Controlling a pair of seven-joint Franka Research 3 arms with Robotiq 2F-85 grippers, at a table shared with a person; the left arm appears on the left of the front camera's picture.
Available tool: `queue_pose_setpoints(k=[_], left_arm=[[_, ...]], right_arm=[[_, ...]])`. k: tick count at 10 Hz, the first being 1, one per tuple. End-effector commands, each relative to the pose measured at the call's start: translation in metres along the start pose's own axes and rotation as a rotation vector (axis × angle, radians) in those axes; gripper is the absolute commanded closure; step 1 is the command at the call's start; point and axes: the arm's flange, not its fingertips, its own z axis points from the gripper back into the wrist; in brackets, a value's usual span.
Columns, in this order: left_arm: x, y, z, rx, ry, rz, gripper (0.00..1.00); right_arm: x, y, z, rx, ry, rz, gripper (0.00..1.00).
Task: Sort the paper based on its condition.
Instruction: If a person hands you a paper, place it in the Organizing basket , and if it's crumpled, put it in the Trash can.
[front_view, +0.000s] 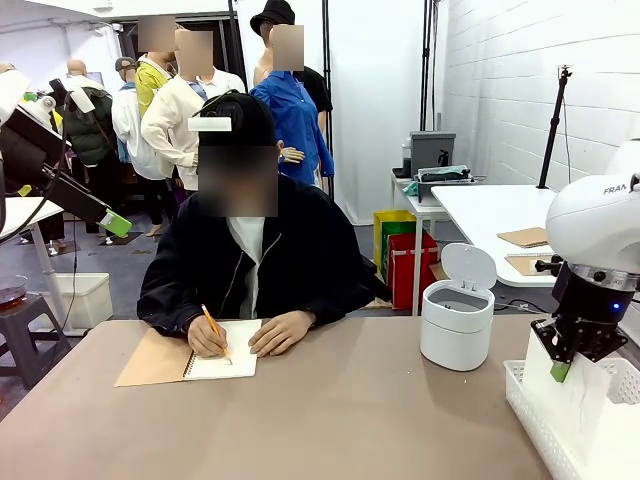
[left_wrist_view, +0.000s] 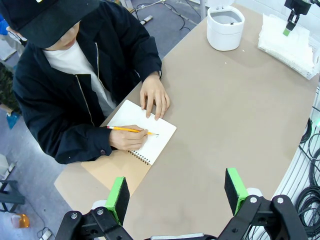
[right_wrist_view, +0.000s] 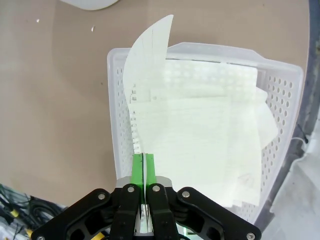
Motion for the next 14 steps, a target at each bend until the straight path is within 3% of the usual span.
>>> queue_pose_setpoints(k=[1, 6, 9, 11, 12, 14], left_arm=[[0.001, -0.001, 0.0, -0.003, 0.002, 0.011, 0.0], [0.001, -0.001, 0.0, -0.003, 0.002, 0.011, 0.0], [0.001, -0.001, 0.0, -0.003, 0.002, 0.011, 0.0], [0.001, -0.001, 0.0, -0.003, 0.002, 0.011, 0.0], [0.001, -0.001, 0.0, -0.003, 0.002, 0.011, 0.0], [0.001, -0.001, 0.0, -0.003, 0.002, 0.011, 0.0]], right_arm=[[-0.001, 0.001, 0.004, -0.001, -0.011, 0.028, 1.0], [-0.001, 0.001, 0.004, -0.001, -0.011, 0.028, 1.0], [-0.011, -0.01, 0.018, -0.045, 0.053, -0.03, 0.48], [-0.017, -0.021, 0.028, -0.095, 0.042, -0.073, 0.13], [-0.018, -0.025, 0.032, -0.108, 0.037, -0.09, 0.0], [-0.016, -0.029, 0.042, -0.135, 0.021, -0.108, 0.0]])
